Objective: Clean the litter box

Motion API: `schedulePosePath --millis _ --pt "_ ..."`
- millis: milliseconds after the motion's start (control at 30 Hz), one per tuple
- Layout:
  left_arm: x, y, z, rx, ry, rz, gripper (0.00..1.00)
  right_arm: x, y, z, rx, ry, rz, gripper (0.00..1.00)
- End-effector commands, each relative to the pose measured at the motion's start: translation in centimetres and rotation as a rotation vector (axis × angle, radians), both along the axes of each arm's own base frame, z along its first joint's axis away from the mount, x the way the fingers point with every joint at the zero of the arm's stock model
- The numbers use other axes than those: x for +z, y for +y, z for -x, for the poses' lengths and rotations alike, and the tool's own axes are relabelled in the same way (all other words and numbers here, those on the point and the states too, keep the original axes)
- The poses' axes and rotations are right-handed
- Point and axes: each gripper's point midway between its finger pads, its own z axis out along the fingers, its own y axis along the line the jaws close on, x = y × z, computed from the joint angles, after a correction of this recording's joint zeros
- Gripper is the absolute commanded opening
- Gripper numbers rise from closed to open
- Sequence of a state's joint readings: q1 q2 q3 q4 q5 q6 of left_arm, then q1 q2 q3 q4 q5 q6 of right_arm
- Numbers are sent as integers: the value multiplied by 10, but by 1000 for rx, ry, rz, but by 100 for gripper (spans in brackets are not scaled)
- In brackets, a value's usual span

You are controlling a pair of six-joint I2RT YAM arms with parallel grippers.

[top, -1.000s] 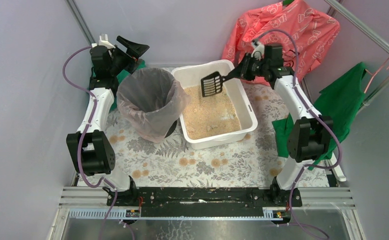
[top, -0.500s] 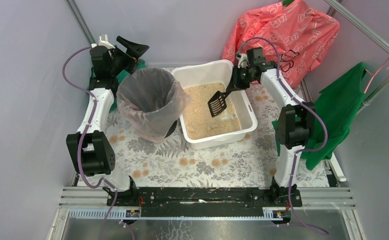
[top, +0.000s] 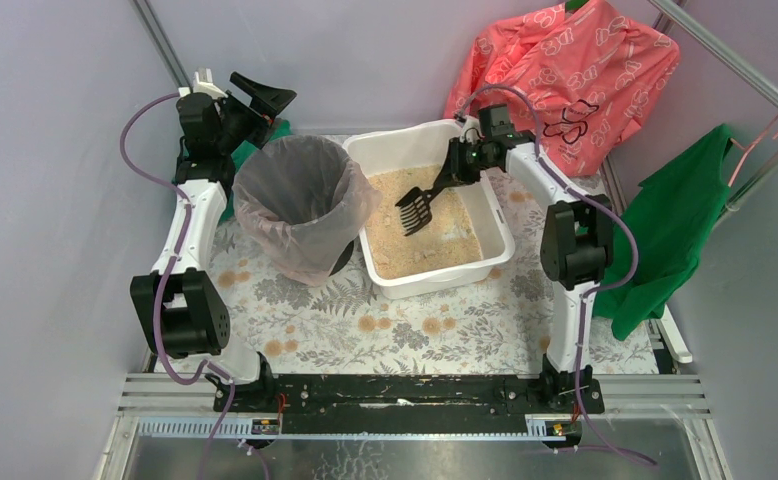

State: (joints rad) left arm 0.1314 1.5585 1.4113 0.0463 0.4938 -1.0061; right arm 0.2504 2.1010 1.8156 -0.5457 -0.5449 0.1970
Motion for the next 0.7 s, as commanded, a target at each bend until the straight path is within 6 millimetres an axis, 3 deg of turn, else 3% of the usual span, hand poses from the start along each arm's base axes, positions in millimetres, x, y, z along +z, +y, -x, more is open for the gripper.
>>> schedulePosePath --millis 0,267,500,667 --pt "9 2 6 8 -30 -26 99 -18 35 15 74 53 -60 0" --pt "7 1 5 6 -29 -22 99 -14 78 39 163 130 -233 0" --pt "6 1 3 4 -27 -23 99 4 89 47 153 157 -411 0" --pt "8 1 2 1 -29 -24 99 28 84 38 114 134 -537 0"
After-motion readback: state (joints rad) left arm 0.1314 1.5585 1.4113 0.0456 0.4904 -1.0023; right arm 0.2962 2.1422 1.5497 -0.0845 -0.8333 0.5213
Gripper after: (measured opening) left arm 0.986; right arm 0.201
